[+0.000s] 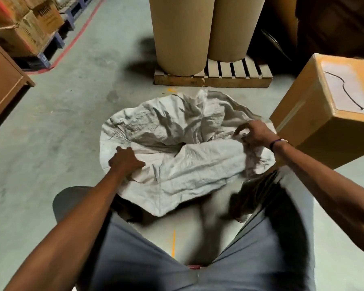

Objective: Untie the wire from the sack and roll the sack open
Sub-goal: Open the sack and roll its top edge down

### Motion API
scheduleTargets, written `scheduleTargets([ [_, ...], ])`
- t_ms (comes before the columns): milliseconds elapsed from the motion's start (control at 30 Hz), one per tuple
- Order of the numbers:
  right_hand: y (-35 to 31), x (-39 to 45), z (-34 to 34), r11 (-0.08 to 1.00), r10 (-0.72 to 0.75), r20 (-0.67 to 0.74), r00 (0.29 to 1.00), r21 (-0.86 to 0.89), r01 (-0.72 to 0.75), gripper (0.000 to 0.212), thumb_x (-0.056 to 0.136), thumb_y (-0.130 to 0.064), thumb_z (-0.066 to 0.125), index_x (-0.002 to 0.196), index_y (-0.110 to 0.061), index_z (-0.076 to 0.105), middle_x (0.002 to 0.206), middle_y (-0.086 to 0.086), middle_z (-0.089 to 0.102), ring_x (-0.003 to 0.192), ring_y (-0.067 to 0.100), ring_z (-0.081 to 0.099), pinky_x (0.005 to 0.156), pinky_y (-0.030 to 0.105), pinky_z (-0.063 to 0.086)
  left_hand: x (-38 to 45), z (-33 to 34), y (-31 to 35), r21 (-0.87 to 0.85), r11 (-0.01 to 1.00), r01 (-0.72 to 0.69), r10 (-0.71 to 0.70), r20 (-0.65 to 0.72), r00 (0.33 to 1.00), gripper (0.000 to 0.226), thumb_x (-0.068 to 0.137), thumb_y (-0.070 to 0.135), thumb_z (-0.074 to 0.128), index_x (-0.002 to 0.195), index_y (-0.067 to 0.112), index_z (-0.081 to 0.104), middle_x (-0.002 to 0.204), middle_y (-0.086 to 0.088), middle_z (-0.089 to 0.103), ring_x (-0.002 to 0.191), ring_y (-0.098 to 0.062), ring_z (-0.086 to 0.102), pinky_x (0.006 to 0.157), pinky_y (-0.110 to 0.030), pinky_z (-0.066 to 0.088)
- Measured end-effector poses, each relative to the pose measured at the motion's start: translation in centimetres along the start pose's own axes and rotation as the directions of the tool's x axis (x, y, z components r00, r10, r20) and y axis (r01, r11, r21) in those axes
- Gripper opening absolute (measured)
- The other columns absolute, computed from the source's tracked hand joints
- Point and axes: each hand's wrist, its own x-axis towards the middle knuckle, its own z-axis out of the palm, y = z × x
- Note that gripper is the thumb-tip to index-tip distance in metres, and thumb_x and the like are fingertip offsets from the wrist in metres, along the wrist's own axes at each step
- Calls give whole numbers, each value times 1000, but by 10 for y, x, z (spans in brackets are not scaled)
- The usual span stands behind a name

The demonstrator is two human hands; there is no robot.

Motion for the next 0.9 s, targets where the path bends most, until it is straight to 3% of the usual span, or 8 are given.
scheduleTargets([
  [133, -29, -4, 33, 997, -81, -18, 997, -15, 81, 33, 81, -2, 74, 113, -12, 78, 113, 17, 72, 108, 38, 66, 83, 39, 49, -23, -22, 62, 44, 950, -310, 313, -129, 941, 34, 83, 40, 67, 106, 16, 68, 108, -10, 71, 105, -33, 69, 80, -37, 51],
  [200, -45, -8, 57, 990, -119, 3, 993, 79, 118, 37, 80, -3, 76, 117, -10, 75, 116, 16, 73, 108, 38, 68, 83, 31, 45, -24, -21, 84, -47, 871, -489, 485, -80, 871, 30, 79, 35, 59, 100, 17, 69, 91, -6, 70, 92, -30, 69, 72, -37, 49],
  [333, -78, -17, 107, 983, -173, 175, 969, 87, 160, 38, 90, -19, 78, 127, -13, 72, 125, 12, 73, 114, 33, 67, 89, 31, 46, -6, -11, 105, -154, 817, -556, 576, 166, 800, 77, 85, 31, 79, 149, 5, 44, 138, -19, 59, 122, -34, 60, 95, -38, 48],
  [467, -87, -26, 142, 966, -221, 447, 867, -23, 259, 55, 99, -58, 61, 143, -27, 61, 141, 8, 66, 130, 33, 61, 100, 36, 44, 29, 1, 107, -77, 888, -454, 461, 155, 874, 144, 56, 61, 90, 164, 14, 7, 167, -22, 20, 152, -47, 22, 120, -64, 24],
  [600, -77, -28, 156, 861, -116, 619, 777, -327, 389, 76, 92, -85, 35, 157, -46, 39, 163, -6, 47, 149, 30, 43, 116, 57, 30, 36, -14, 119, -39, 902, -430, 431, 127, 893, 148, 64, 58, 90, 164, 17, -11, 172, -17, -9, 156, -44, -12, 118, -70, -4],
  [733, -42, -17, 141, 814, 52, 716, 696, -435, 386, 79, 79, -94, 42, 141, -47, 56, 154, -12, 55, 147, 33, 42, 117, 68, 21, 77, -39, 128, 49, 895, -443, 439, 74, 896, 152, 62, 74, 81, 163, 11, -14, 170, -18, -17, 156, -45, -16, 114, -73, -12],
  [800, -31, -12, 124, 874, 78, 734, 674, -376, 308, 77, 81, -90, 49, 136, -37, 62, 148, -4, 61, 141, 33, 49, 118, 57, 29, 99, -52, 132, 42, 889, -456, 455, 15, 890, 159, 51, 80, 79, 163, 16, -14, 169, -20, -21, 153, -49, -21, 111, -79, -13],
  [900, -23, 7, 98, 969, -97, 598, 796, -126, 213, 56, 88, -74, 59, 109, -23, 72, 114, -1, 76, 106, 25, 66, 94, 36, 49, 129, -52, 143, 31, 887, -460, 458, 45, 888, 174, 29, 95, 68, 161, 25, -20, 169, -14, -22, 151, -53, -22, 109, -84, -8],
])
